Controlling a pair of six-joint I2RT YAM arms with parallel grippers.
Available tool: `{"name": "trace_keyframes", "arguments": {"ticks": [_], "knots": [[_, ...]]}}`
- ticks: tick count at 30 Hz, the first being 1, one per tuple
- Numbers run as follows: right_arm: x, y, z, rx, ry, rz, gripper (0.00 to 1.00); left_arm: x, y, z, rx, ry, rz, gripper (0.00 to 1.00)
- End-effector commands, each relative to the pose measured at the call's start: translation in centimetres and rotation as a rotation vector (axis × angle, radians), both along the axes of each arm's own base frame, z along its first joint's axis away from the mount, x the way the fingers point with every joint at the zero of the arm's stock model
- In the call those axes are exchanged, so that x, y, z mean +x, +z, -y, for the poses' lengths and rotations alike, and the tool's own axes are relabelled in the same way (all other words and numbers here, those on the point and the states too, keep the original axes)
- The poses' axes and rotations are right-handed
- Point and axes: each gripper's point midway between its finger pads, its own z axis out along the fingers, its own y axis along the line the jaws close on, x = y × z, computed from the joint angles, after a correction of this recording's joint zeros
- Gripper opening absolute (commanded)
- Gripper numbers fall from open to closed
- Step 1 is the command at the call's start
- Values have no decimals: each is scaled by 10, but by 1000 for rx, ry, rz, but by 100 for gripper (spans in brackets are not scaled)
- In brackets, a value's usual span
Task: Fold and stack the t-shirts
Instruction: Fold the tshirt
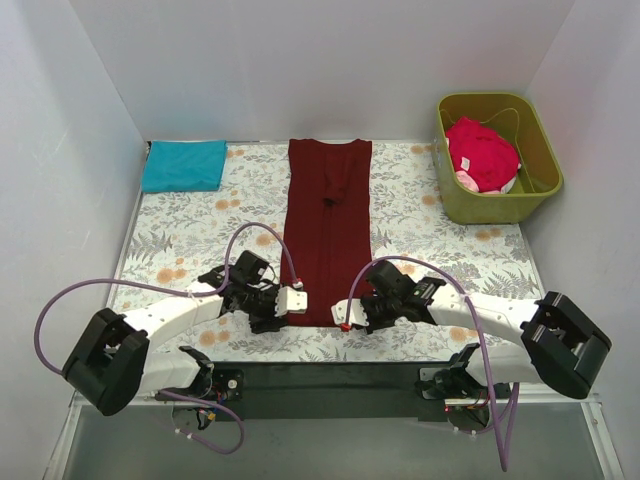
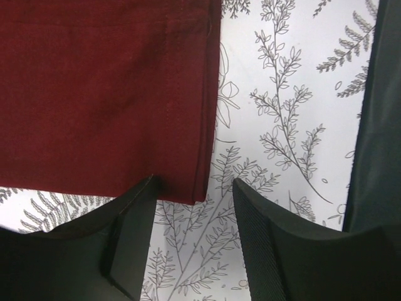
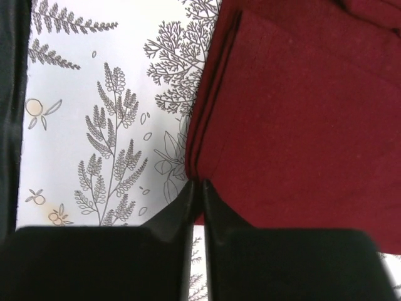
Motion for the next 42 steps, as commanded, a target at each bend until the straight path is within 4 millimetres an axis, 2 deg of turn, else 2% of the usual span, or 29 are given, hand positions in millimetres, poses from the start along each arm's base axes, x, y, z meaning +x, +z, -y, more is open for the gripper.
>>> {"name": "trace_keyframes", "arguments": {"ticks": [1,3,7,11,14,15,20,24,26,27,28,30,31,33,35,37,42], "knots": [[-10,-24,27,-110,-22,-21,7,16,5,7,-7,-21,68,49],[-8,-24,28,-113,-35,-16,1,13,2,5,0,-37,61,47],[-6,-21,28,-112,-54,-10,1,3,-5,-2,29,-113,73,39],[-5,-13,25,-105,-70,-22,1,-6,-8,-11,63,-156,69,26],[-6,-3,22,-100,-77,-40,1,-9,3,-9,58,-163,56,5],[-7,-1,21,-96,-78,-44,1,-11,6,-8,49,-164,48,1],[-12,16,19,-85,-94,-80,1,-23,27,-2,12,-175,9,0],[-29,29,19,-72,-94,-149,1,-35,47,2,-18,-177,-27,0],[-30,37,20,-64,-92,-148,1,-40,61,5,-43,-171,-50,0],[-24,48,15,-42,-98,-120,1,-40,67,7,-52,-156,-59,0],[-19,54,13,-28,-104,-96,1,-38,78,12,-68,-119,-78,0],[-6,70,12,-4,-129,-50,1,-32,84,15,-67,-88,-88,0],[1,82,8,18,-133,-30,1,-25,88,16,-73,-70,-77,0],[12,88,11,16,-151,-20,1,-11,97,20,-90,-52,-52,0],[24,95,9,15,-134,15,1,8,106,25,-111,-36,-13,0],[39,102,8,23,-146,38,1,25,104,27,-112,-14,-13,0],[88,117,4,38,-146,99,1,79,112,28,-146,40,22,0]]}}
